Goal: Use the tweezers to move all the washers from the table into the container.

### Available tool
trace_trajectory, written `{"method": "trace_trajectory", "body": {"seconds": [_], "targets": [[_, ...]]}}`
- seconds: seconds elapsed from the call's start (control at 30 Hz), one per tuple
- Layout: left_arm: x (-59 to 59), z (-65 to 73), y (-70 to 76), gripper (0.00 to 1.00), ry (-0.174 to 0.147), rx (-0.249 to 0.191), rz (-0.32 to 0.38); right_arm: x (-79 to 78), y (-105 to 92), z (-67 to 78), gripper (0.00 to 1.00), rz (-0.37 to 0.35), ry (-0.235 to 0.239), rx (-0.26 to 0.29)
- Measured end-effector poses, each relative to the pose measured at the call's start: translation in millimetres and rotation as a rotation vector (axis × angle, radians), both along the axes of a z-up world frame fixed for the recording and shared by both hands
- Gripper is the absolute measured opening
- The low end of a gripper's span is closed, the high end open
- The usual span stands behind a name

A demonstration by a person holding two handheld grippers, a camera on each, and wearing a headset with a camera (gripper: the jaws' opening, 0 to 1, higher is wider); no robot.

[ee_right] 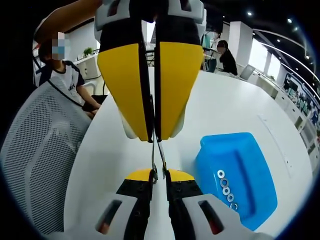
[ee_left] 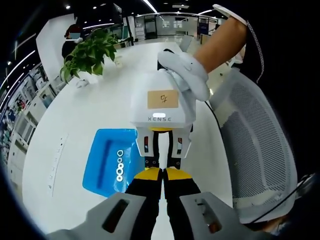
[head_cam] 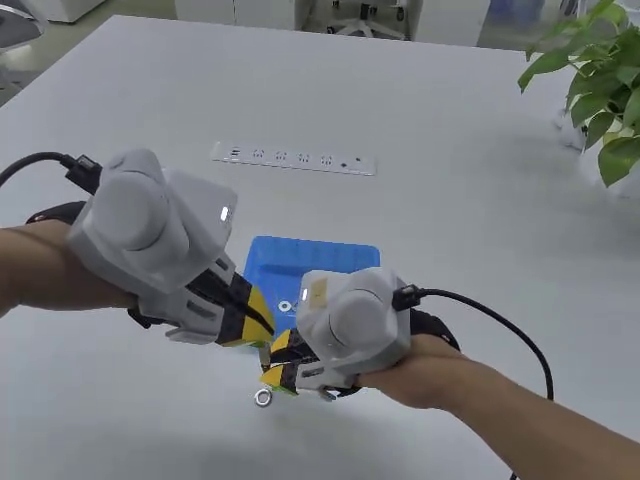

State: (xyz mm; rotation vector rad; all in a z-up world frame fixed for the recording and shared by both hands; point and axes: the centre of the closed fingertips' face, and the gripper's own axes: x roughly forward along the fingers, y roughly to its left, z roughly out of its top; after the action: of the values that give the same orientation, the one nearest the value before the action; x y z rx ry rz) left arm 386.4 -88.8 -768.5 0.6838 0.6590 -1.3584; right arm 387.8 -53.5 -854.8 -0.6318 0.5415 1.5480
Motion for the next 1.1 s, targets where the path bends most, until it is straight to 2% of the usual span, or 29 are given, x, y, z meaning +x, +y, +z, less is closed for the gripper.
{"method": "trace_trajectory", "body": {"seconds": [0.7,1.1], "targets": [[-13.8,-13.3,1.8,0.05,0.041,-0.001,0.014,-15.6,0.7,-13.5,0.12,0.002,0.048,-0.002],[-16.0,-15.8,5.2,0.05,0.051,0.004,0.019,-19.4,2.0,-16.3,0.13,0.010,0.063,-0.004]]}}
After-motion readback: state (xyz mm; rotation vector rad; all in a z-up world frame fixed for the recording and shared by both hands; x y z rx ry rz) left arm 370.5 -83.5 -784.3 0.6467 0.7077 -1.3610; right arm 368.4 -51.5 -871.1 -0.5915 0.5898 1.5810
